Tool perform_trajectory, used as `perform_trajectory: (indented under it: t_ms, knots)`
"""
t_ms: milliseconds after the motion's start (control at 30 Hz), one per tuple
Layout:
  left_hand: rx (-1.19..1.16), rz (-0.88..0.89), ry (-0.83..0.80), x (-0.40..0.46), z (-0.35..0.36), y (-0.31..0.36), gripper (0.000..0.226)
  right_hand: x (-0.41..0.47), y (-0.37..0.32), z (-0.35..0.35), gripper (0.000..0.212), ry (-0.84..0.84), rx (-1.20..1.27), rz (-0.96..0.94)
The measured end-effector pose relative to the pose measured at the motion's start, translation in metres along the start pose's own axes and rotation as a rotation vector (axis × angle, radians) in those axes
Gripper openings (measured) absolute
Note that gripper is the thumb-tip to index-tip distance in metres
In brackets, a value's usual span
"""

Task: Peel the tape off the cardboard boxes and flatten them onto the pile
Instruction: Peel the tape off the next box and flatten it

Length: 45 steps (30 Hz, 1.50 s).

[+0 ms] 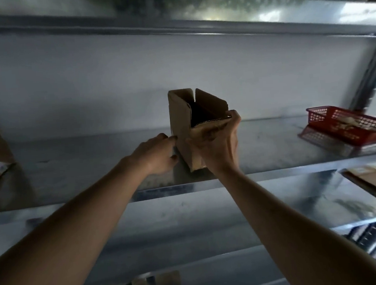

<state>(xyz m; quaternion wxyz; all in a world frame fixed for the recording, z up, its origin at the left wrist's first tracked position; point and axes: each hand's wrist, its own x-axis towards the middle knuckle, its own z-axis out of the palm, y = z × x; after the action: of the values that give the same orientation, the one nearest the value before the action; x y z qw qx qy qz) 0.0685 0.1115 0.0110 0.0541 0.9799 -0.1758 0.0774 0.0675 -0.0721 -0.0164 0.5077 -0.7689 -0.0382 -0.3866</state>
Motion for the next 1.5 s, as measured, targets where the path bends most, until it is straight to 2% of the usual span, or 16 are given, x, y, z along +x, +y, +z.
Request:
perform_trajectory:
  t_ms: [300, 600, 700, 767, 867, 933, 967, 1033, 1133, 1200, 1267, 1367, 1433, 1500]
  knots:
    - [-0.08, 0.015, -0.024, 0.069, 0.033, 0.143, 0.071, 0.062, 0.086, -0.125, 0.11, -0.038, -0.046, 0.045]
    - [-0.045, 0.053, -0.051, 0.126, 0.047, 0.196, 0.067, 0.098, 0.137, -0.169, 0.122, -0.077, -0.095, 0.068]
    - [-0.057, 0.058, -0.067, 0.143, 0.055, 0.197, 0.067, 0.101, 0.144, -0.176, 0.119, -0.097, -0.209, -0.015]
    - [-0.066, 0.051, -0.093, 0.151, 0.061, 0.194, 0.067, 0.103, 0.144, -0.182, 0.11, -0.068, -0.408, -0.119]
    - [-0.1, 0.056, -0.123, 0.157, 0.073, 0.193, 0.066, 0.114, 0.131, -0.195, 0.077, -0.059, -0.681, -0.439]
    - [-0.108, 0.051, -0.121, 0.161, 0.079, 0.193, 0.065, 0.13, 0.116, -0.202, 0.048, -0.165, -0.69, -0.608]
    - [-0.103, 0.041, -0.123, 0.163, 0.081, 0.194, 0.065, 0.139, 0.109, -0.205, 0.042, -0.27, -0.69, -0.611]
    - [-0.104, 0.021, -0.131, 0.167, 0.084, 0.195, 0.065, 0.156, 0.098, -0.208, 0.044, -0.493, -0.779, -0.521]
    - [-0.131, 0.008, -0.137, 0.173, 0.084, 0.2, 0.064, 0.168, 0.107, -0.209, 0.034, -0.67, -0.862, -0.431]
    - [-0.135, 0.0, -0.129, 0.176, 0.085, 0.203, 0.062, 0.166, 0.122, -0.211, 0.047, -0.74, -0.863, -0.397]
    - [-0.152, -0.028, -0.136, 0.178, 0.088, 0.21, 0.056, 0.165, 0.138, -0.214, 0.057, -0.739, -0.864, -0.364]
    - [-0.195, -0.084, -0.139, 0.181, 0.097, 0.219, 0.043, 0.172, 0.148, -0.225, 0.078, -0.696, -0.77, -0.239]
    - [-0.248, -0.119, -0.113, 0.185, 0.101, 0.225, 0.039, 0.179, 0.151, -0.234, 0.093, -0.721, -0.698, -0.227]
    - [-0.301, -0.158, -0.097, 0.19, 0.102, 0.23, 0.038, 0.188, 0.155, -0.243, 0.095, -0.757, -0.595, -0.241]
